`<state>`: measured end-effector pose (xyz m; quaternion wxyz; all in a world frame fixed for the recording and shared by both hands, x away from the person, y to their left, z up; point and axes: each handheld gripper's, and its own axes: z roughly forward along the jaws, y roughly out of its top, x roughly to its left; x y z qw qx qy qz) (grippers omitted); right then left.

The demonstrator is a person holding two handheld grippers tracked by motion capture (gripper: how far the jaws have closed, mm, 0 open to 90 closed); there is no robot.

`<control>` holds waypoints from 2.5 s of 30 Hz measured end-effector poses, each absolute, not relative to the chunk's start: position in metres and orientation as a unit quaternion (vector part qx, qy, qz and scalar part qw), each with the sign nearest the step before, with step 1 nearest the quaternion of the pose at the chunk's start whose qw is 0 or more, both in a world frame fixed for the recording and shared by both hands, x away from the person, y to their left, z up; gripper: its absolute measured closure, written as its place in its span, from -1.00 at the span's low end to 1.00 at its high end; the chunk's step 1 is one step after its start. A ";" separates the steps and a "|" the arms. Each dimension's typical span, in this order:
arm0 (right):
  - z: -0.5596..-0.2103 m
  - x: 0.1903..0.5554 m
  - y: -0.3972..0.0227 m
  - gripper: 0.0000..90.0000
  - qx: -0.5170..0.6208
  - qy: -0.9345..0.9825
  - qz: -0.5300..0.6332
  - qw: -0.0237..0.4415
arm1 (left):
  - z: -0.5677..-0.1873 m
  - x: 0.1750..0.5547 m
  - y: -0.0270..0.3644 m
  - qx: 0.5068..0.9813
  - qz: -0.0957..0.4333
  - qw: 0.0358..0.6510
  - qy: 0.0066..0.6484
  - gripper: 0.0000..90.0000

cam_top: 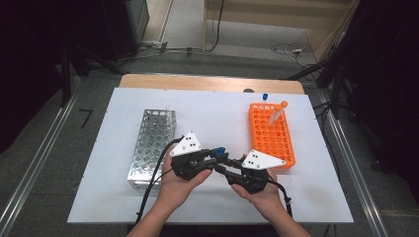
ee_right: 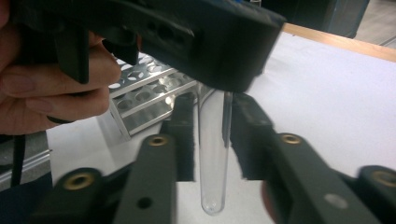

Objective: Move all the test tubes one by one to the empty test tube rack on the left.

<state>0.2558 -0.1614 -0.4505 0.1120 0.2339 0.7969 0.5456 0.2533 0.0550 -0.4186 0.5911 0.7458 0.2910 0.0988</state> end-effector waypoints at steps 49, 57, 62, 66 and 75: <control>-0.457 0.283 -0.206 -1.00 0.276 0.787 0.541 0.107 | -0.412 0.314 0.171 0.641 0.336 0.541 0.429 0.68; -0.458 0.283 -0.206 -1.00 0.279 0.787 0.540 0.108 | -0.421 0.318 0.168 0.652 0.350 0.515 0.433 0.68; -0.458 0.283 -0.207 -1.00 0.279 0.787 0.539 0.109 | -0.427 0.322 0.167 0.661 0.340 0.501 0.442 0.68; -0.458 0.283 -0.207 -1.00 0.279 0.787 0.539 0.111 | -0.431 0.324 0.166 0.672 0.331 0.490 0.445 0.68; -0.459 0.283 -0.207 -1.00 0.280 0.788 0.536 0.113 | -0.434 0.326 0.161 0.691 0.325 0.459 0.454 0.67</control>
